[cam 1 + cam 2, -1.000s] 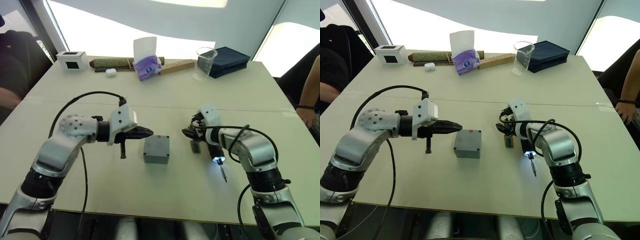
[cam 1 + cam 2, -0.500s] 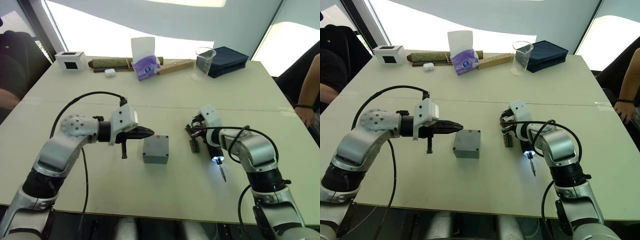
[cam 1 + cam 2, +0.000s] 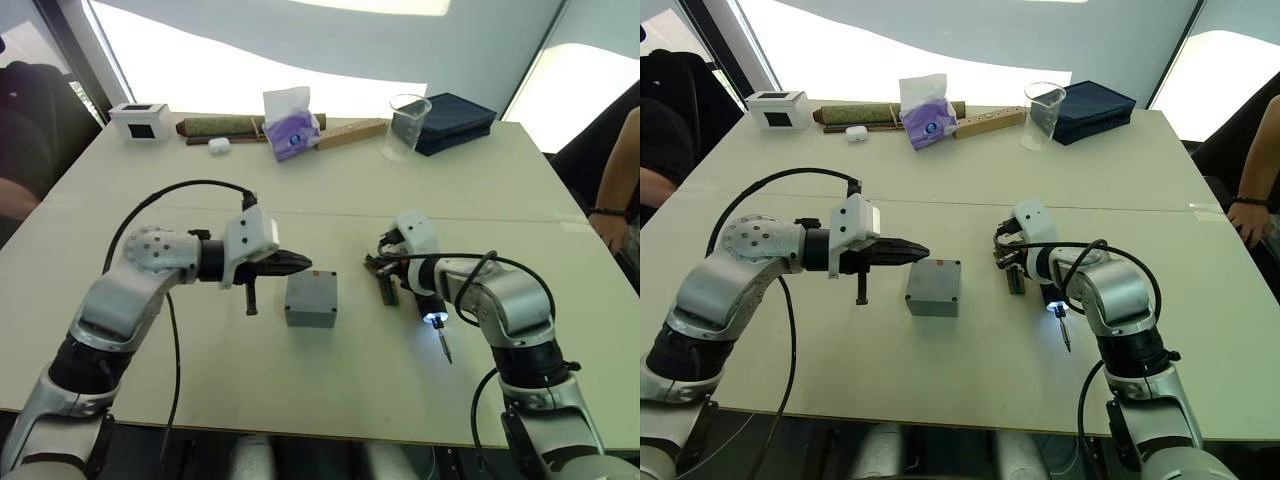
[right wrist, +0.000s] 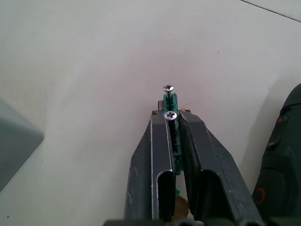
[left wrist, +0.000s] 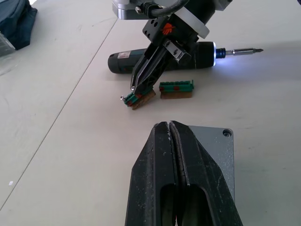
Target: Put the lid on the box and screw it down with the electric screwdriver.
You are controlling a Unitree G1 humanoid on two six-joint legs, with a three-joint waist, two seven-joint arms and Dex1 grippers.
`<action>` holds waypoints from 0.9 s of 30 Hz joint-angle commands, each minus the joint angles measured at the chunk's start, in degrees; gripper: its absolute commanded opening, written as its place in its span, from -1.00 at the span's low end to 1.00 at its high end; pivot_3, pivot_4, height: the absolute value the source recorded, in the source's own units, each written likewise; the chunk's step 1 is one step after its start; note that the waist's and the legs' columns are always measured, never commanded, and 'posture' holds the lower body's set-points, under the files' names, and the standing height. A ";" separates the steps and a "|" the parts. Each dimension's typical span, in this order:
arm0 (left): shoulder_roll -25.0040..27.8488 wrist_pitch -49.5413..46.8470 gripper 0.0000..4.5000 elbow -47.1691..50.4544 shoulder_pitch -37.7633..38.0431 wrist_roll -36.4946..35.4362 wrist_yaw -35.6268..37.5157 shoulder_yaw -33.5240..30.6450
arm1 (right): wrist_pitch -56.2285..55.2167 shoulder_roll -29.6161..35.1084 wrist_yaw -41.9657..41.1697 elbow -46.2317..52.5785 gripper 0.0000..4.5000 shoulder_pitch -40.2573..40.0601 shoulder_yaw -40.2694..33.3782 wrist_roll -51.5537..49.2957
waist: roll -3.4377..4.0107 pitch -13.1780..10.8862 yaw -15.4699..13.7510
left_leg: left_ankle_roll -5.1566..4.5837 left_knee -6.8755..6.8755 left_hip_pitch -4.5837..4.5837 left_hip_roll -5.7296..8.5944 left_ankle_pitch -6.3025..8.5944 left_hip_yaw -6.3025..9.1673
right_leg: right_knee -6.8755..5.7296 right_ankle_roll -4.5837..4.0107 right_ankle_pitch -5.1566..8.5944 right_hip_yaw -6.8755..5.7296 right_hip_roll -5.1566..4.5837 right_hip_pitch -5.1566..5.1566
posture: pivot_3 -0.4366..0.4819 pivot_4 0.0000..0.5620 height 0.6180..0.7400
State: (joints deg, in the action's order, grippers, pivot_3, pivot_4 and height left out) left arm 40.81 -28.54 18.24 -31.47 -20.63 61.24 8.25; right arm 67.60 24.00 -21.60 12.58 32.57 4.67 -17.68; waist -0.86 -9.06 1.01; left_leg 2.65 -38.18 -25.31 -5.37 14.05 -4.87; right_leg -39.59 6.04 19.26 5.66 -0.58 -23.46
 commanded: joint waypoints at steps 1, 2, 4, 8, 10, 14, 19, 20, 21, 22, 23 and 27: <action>-0.02 0.85 -1.00 0.92 -0.77 -0.07 -0.23 -0.56 | -1.10 -1.08 0.13 1.16 -0.98 -0.16 1.44 0.20 | 0.00 0.00 0.03 | 0.00 0.00 0.00 0.00 0.00 0.00 | 0.00 0.00 0.00 0.00 0.00 0.00 | -0.05 -0.47 0.70; 0.00 0.91 -1.00 0.96 -0.67 -0.04 -0.28 -0.60 | -1.28 -1.01 0.04 1.13 -0.98 -0.28 1.83 0.36 | 0.00 0.00 0.04 | 0.00 0.00 0.00 0.00 0.00 0.00 | 0.00 0.00 0.00 0.00 0.00 0.00 | -0.05 -0.47 0.70; 0.02 0.89 -1.00 1.10 -0.57 -0.02 -0.40 -0.69 | -1.99 -0.31 -0.20 1.04 -0.98 -0.59 2.74 0.93 | 0.00 0.00 0.05 | 0.00 0.00 0.00 0.00 0.00 0.00 | 0.00 0.00 0.00 0.00 0.00 0.00 | -0.05 -0.47 0.70; 0.01 0.77 -1.00 1.39 -0.46 -0.03 -0.66 -0.72 | -3.14 0.81 -0.85 0.91 -0.98 -1.51 2.98 1.43 | 0.00 0.00 0.07 | 0.00 0.00 0.01 0.00 0.00 0.00 | 0.00 0.00 0.00 0.00 0.00 0.01 | -0.05 -0.47 0.70; -0.07 0.82 -1.00 1.41 -0.51 0.03 -0.80 -0.66 | -3.68 1.26 -1.17 0.92 -0.98 -1.97 2.64 1.54 | 0.00 0.00 0.01 | 0.00 0.00 0.01 0.00 0.00 0.00 | 0.00 0.00 0.00 0.00 0.00 0.01 | -0.05 -0.47 0.70; -0.19 0.99 -1.00 1.22 -0.63 0.08 -0.89 -0.61 | -5.82 1.19 -1.41 1.21 -0.98 -3.09 1.95 1.56 | 0.00 0.00 -0.08 | 0.00 0.00 0.01 0.00 0.00 0.00 | 0.00 0.00 0.00 0.00 0.00 0.01 | -0.05 -0.47 0.70; -0.43 1.47 -1.00 0.65 -0.99 0.21 -0.69 -0.55 | -12.10 -1.77 -2.16 2.89 -0.98 -6.06 -1.16 -0.39 | 0.00 0.00 -0.08 | 0.00 0.00 0.00 0.00 0.00 0.00 | 0.00 0.00 0.00 0.00 0.00 0.01 | -0.05 -0.47 0.70; -0.45 1.56 -1.00 0.56 -1.03 0.24 -0.65 -0.53 | -12.94 -2.07 -2.20 3.13 -0.98 -6.82 -1.57 -0.51 | 0.00 0.00 -0.06 | 0.00 0.00 0.00 0.00 0.00 0.00 | 0.00 0.00 0.00 0.00 0.00 0.01 | -0.05 -0.47 0.70; -0.48 1.61 -1.00 0.50 -1.07 0.27 -0.64 -0.52 | -13.64 -2.22 -2.21 3.26 -0.98 -7.44 -1.80 -0.51 | 0.00 0.00 -0.05 | 0.00 0.00 0.00 0.00 0.00 0.01 | 0.00 0.00 0.00 0.00 0.01 0.01 | -0.05 -0.47 0.70; -0.53 1.62 -1.00 0.43 -1.11 0.29 -0.67 -0.52 | -14.68 -2.70 -2.20 3.37 -0.98 -8.18 -2.36 -0.71 | 0.00 0.00 -0.03 | 0.00 0.00 0.00 0.00 0.00 0.01 | 0.00 0.00 0.00 0.00 0.01 0.01 | -0.05 -0.47 0.70; -0.58 1.62 -1.00 0.46 -1.09 0.32 -0.74 -0.51 | -15.90 -3.13 -2.27 3.52 -0.98 -8.88 -2.84 -0.86 | 0.00 0.00 -0.06 | 0.00 0.00 0.00 0.00 0.00 0.00 | 0.00 0.00 0.00 0.00 0.00 0.01 | -0.05 -0.47 0.70; -0.71 1.36 -1.00 0.91 -0.82 0.24 -0.98 -0.50 | -18.26 -4.24 -1.82 3.62 -0.98 -10.49 -3.56 -1.01 | 0.00 0.00 -0.06 | 0.01 0.00 0.00 0.00 -0.01 0.01 | 0.00 0.00 0.00 0.00 0.00 0.01 | -0.05 -0.47 0.70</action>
State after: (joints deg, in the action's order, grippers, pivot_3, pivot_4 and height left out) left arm 40.22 -27.95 18.12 -31.54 -20.38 60.74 8.25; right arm 51.11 20.57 -23.55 13.99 22.17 2.62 -17.93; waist -0.86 -9.06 0.95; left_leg 2.66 -38.18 -25.31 -5.37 14.04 -4.86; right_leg -39.59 6.04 19.26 5.66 -0.58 -23.45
